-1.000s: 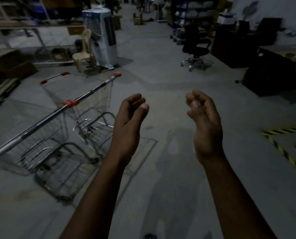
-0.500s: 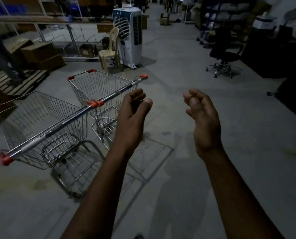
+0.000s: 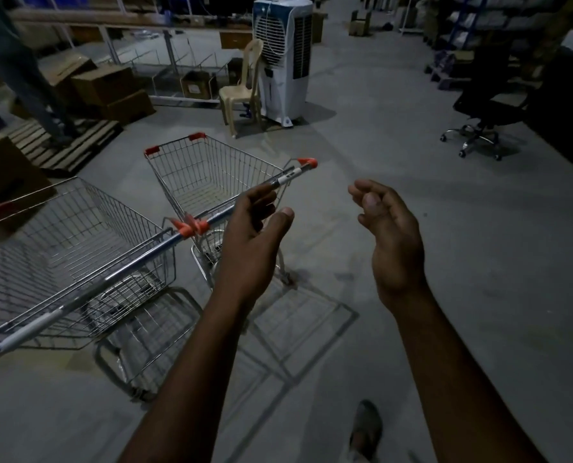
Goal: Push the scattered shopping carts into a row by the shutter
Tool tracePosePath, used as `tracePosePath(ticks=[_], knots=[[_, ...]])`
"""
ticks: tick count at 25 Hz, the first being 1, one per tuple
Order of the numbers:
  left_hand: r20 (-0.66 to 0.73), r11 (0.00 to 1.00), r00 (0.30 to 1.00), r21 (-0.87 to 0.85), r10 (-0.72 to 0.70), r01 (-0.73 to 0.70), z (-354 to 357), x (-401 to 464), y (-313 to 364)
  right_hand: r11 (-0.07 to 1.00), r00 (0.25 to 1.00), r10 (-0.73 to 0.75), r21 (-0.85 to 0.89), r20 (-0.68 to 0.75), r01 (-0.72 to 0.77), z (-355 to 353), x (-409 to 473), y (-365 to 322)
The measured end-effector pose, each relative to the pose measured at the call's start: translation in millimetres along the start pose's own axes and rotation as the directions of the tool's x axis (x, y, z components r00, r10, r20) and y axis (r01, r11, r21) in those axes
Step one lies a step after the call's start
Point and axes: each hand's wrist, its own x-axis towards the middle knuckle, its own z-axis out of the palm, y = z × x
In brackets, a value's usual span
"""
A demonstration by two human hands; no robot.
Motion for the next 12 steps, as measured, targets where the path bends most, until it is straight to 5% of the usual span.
tracePosePath(ticks=[7, 12], knots=[[-0.241, 0.982, 0.970, 0.174, -0.028, 0.072, 49.1, 121.6, -51.0, 0.998, 0.966, 0.013, 0.052, 0.259, -0.027, -2.6, 165.1, 66.5], [-0.340, 0.924, 0.937, 0.329, -0.079, 0.197, 69.0, 190.6, -77.0, 0.999, 0.872, 0.041, -0.007, 0.487, -0.043, 21.0, 266.8, 115.9]])
